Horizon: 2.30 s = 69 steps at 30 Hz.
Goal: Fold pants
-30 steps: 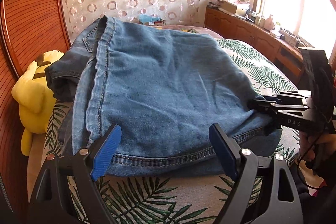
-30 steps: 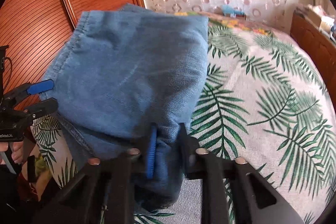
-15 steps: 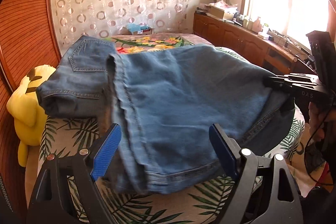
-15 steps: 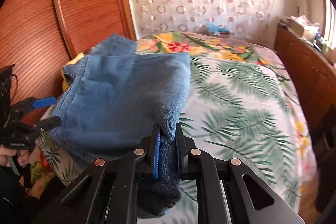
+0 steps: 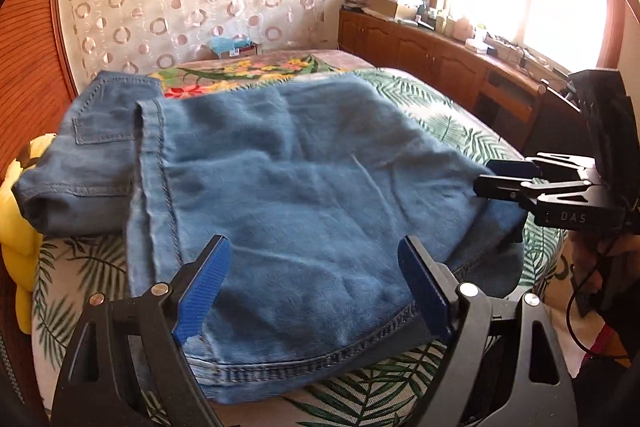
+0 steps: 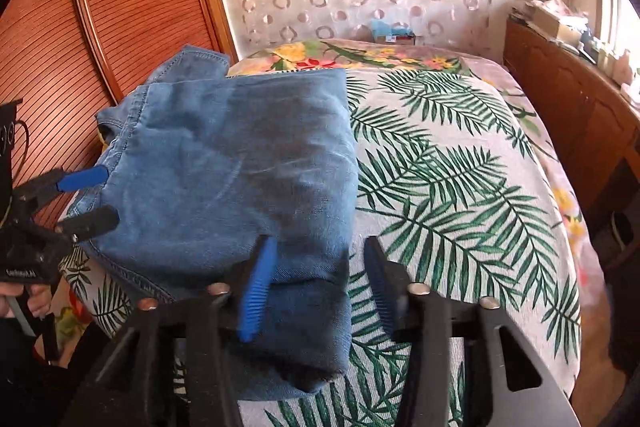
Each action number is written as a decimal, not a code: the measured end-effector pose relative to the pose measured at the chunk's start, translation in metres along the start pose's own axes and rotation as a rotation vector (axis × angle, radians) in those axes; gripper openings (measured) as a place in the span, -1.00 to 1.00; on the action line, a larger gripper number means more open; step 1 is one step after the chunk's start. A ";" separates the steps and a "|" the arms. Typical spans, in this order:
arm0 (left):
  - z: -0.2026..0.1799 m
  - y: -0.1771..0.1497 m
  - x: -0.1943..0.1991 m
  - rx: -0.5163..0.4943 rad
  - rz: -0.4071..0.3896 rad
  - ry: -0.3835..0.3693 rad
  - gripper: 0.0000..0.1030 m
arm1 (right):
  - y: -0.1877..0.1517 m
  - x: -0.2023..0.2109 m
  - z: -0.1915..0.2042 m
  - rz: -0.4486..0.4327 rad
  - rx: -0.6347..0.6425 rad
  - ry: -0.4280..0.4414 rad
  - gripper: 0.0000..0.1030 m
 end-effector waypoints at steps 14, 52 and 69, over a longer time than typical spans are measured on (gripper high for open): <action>0.014 -0.021 -0.021 0.004 0.048 0.052 0.67 | -0.014 -0.029 0.001 0.030 -0.059 0.053 0.07; 0.151 -0.022 0.094 0.271 -0.122 0.261 0.67 | 0.070 -0.079 0.193 -0.033 0.308 0.382 -0.74; 0.149 -0.015 0.090 0.260 -0.128 0.242 0.67 | 0.075 -0.022 0.159 -0.129 0.243 0.376 -0.24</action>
Point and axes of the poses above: each gripper's, at about its wrist camera, not at the fingertips, and x roughly against the way its jaws point, z to its left, y to its top, the point moved 1 cm from there along -x, roughly the way its jaws point, and after that the axes turned 7 degrees about x, right-handed, at the moved point
